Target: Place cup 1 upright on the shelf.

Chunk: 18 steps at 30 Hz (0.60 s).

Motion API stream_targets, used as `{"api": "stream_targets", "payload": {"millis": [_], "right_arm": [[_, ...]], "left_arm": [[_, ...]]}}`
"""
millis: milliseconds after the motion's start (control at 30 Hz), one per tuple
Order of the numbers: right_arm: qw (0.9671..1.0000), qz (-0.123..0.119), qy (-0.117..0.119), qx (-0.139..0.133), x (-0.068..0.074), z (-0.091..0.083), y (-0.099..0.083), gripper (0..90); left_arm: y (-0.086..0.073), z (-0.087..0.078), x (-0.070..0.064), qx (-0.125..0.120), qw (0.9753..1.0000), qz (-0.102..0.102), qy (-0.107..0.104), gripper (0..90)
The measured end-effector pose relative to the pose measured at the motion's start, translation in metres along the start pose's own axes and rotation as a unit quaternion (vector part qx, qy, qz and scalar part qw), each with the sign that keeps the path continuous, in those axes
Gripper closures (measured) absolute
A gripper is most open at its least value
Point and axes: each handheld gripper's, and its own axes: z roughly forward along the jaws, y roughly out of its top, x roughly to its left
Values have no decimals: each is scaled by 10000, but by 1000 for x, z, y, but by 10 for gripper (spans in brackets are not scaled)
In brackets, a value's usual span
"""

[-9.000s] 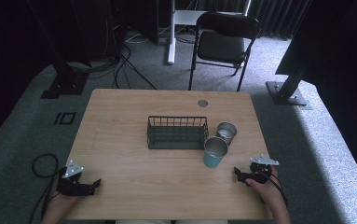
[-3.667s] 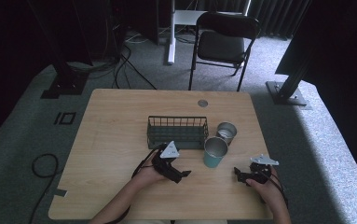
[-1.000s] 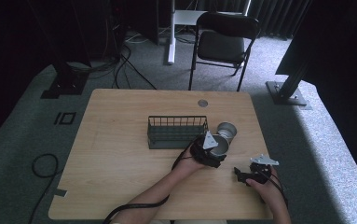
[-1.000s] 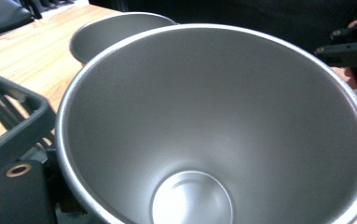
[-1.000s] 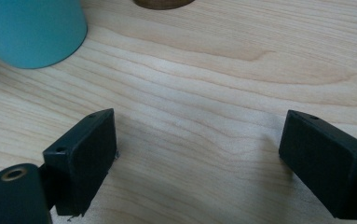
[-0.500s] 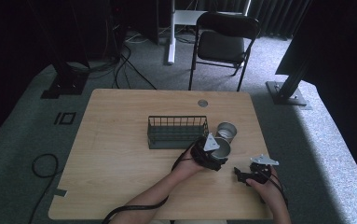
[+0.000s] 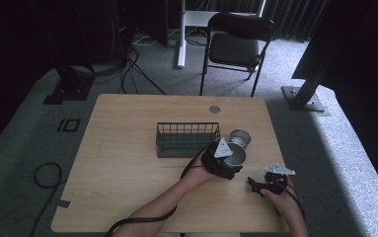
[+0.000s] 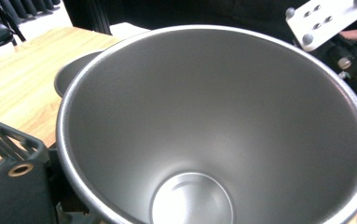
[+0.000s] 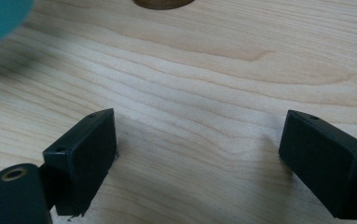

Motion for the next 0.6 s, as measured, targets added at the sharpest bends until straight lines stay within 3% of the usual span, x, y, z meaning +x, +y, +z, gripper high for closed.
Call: {"api": "stream_targets", "payload": {"millis": [600], "right_arm": [[10000,3,-1,-4,0,0,0,107]], "left_arm": [[18,-35,7,-236,9997,3,44,153]]}}
